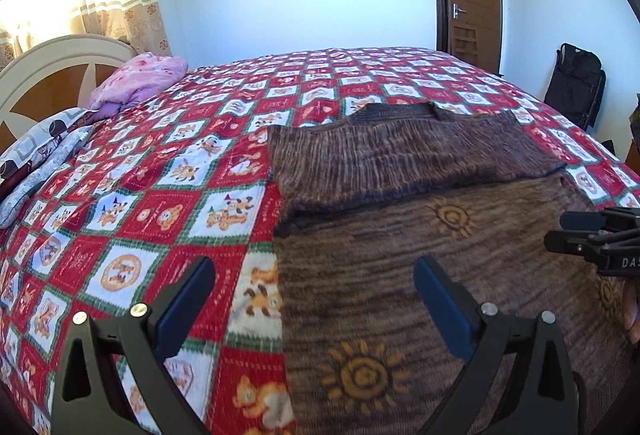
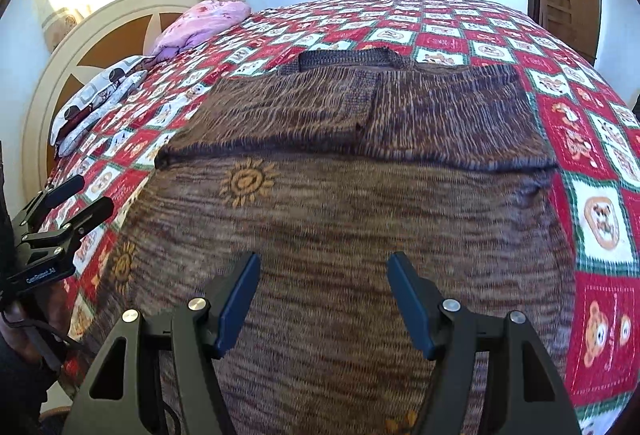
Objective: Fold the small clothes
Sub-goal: 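Fold the held hem up toward the collar with the right tool and release, then move both tools back to the folded hem edge of the brown sweater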
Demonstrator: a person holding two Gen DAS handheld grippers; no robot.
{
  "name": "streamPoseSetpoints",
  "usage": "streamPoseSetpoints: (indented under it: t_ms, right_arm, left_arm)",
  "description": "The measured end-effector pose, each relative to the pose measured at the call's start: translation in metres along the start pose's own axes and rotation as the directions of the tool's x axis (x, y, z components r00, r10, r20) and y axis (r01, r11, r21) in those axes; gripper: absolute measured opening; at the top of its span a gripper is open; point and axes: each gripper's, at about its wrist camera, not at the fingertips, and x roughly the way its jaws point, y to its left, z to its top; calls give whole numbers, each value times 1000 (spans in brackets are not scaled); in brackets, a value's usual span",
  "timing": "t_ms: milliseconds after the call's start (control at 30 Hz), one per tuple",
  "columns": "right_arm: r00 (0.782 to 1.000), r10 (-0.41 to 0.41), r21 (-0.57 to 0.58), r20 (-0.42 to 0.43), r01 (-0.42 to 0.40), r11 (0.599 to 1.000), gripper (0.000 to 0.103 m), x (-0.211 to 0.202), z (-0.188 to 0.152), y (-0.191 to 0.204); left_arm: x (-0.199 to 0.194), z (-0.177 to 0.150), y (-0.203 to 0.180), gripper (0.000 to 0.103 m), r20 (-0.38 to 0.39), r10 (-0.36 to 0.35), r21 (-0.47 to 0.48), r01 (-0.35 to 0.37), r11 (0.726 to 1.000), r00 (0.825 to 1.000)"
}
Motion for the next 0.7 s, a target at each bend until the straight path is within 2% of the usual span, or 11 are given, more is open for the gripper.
streamPoseSetpoints:
  t_ms: [367,700]
  right_arm:
    - [1000,7,29,16,-7,1000,67,-14,-19,2]
    - [999,-6,28,37,5,1000,67,-42,-39,1]
  left_arm:
    - [-21,-17,2,102,-1,3,-4,-3,1000,1000]
    - [-61,-33,5,102,42,16,24,-17,1000,999]
